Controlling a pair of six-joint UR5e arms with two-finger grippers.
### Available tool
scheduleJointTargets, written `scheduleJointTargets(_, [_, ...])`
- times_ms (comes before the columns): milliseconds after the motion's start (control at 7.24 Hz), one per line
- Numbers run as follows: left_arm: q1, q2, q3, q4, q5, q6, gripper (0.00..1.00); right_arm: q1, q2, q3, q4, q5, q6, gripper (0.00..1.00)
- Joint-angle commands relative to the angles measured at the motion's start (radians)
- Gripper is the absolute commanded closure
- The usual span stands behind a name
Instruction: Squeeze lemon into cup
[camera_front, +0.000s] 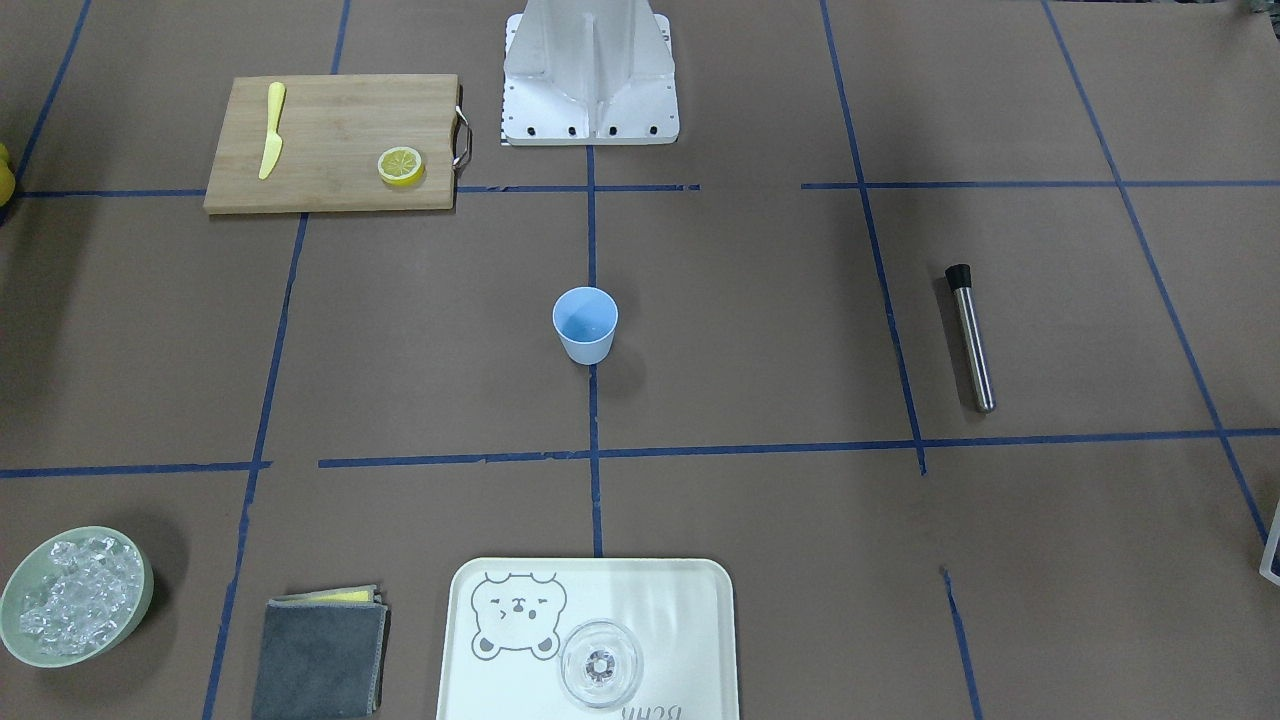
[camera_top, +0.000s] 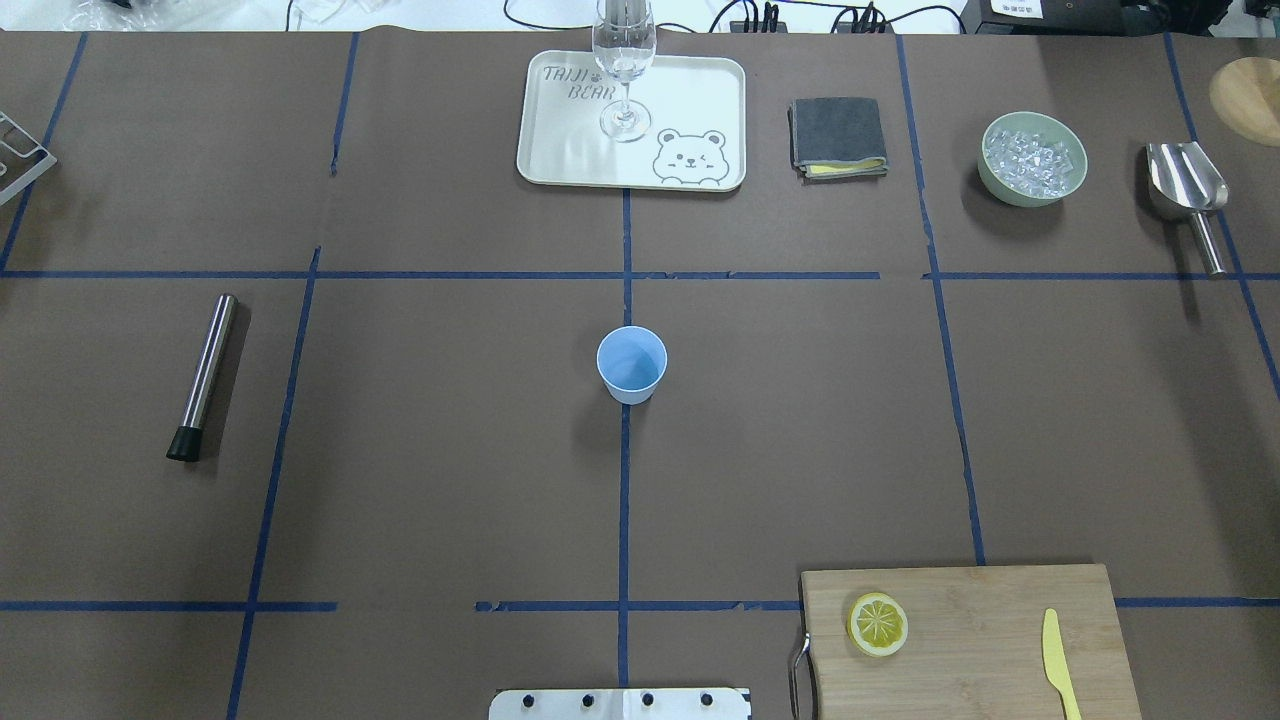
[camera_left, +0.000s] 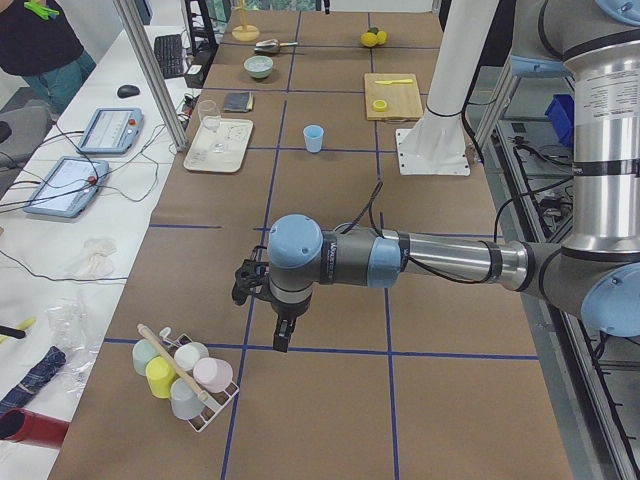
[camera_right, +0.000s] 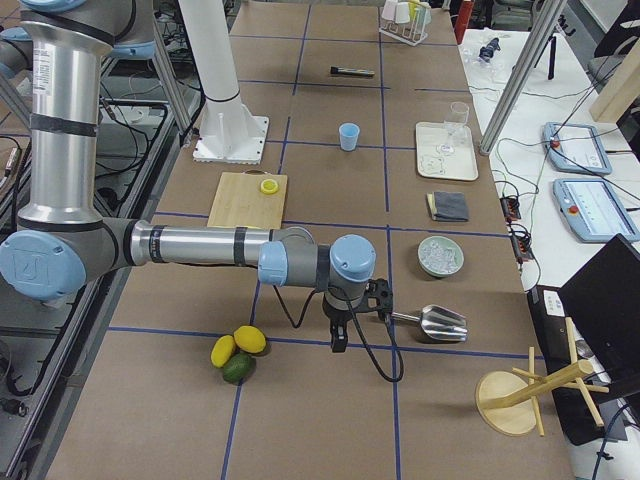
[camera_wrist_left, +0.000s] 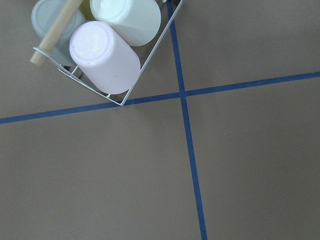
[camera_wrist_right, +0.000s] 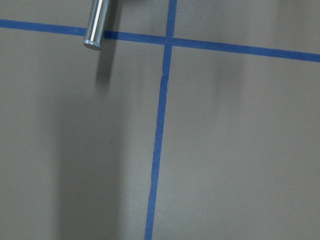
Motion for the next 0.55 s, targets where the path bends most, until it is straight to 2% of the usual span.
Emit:
scheduleJointTargets(0, [-0.001,-0.007,-0.019,-0.004,-0.003,0.002,0.00,-0.026,0.018,0.067,0.000,0.001,0.005,0.00])
scheduleJointTargets(138, [-0.001,-0.009,-0.020,-0.006,-0.006,0.002,0.00,-0.026,0.056,0.079,0.053,0.001,0.003,0.00])
scheduleJointTargets(276, [0.001,-0.010,-0.011,-0.006,-0.003,0.001,0.00,-0.026,0.050,0.066,0.154,0.005,0.039,0.00])
scheduleJointTargets(415, [-0.001,-0.015,-0.019,-0.003,-0.001,-0.001,0.00,-0.038,0.056,0.088,0.178,0.010,0.157,0.00])
